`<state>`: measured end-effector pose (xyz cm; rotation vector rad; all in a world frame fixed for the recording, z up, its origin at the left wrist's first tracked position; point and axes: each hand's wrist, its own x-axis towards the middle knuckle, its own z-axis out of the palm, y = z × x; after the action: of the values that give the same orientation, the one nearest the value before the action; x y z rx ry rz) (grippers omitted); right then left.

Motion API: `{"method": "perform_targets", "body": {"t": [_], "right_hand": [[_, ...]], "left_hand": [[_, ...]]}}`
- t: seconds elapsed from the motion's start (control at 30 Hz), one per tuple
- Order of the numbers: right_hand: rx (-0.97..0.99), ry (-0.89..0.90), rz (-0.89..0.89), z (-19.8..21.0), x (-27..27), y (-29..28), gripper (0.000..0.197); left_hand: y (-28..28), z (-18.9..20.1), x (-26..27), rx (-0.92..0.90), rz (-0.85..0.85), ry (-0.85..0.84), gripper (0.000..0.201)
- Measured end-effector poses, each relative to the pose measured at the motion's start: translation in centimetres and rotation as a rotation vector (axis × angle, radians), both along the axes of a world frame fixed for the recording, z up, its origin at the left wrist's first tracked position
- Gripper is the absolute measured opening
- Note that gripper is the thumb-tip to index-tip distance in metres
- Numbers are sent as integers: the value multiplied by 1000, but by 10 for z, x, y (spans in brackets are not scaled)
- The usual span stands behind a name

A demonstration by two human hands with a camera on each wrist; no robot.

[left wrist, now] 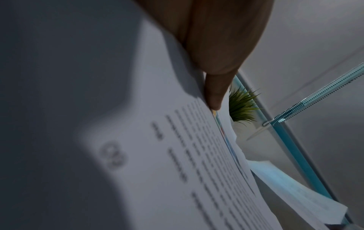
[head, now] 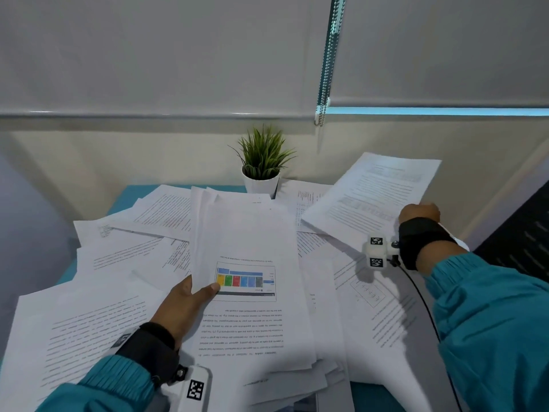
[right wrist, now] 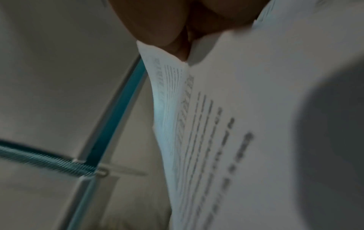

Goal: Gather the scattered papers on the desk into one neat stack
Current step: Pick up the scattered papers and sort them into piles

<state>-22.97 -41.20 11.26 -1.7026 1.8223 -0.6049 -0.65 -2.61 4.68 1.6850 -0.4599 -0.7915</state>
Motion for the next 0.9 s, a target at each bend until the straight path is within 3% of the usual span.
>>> {"method": "perform_targets", "body": {"t": [0.03, 0.07, 0.1, 0.13, 0.2, 0.27, 0.47, 0.53, 0.63, 0.77, 0.87, 0.9], "right_hand": [[33, -178, -110, 7, 0, 4, 34], [91, -221, -91, 15, -2, 11, 35], [82, -245, -49, 14, -4, 22, 35], [47, -116, 37, 13, -6, 32, 33], [98, -87, 159, -1, -11, 50, 26], [238, -237, 155, -7, -14, 74, 9], [519, -378, 265, -50, -29, 133, 29], [490, -350, 287, -51, -30, 147, 23], [267, -265, 242, -39, -35, 147, 17], [162, -383, 58, -10, -55, 127, 19], [219, -764, -88, 5, -67, 126, 22], [270, -793, -104, 7, -68, 128, 16]], "left_hand": [[-1, 0, 0, -1, -1, 3, 20], [-1, 1, 0, -2, -4, 8, 20], [0, 1, 0, -6, -9, 18, 21], [0, 0, 1, -11, -14, 32, 22], [1, -1, 2, -14, -22, 49, 25], [1, -2, 3, -23, -24, 71, 27], [2, 2, 2, -55, -2, 84, 27], [2, 7, 1, -78, -10, 115, 25], [3, 11, 4, -109, -2, 164, 25], [8, 9, 15, -137, 37, 173, 32], [10, 7, 23, -144, 77, 179, 29], [11, 5, 24, -136, 75, 176, 29]]}}
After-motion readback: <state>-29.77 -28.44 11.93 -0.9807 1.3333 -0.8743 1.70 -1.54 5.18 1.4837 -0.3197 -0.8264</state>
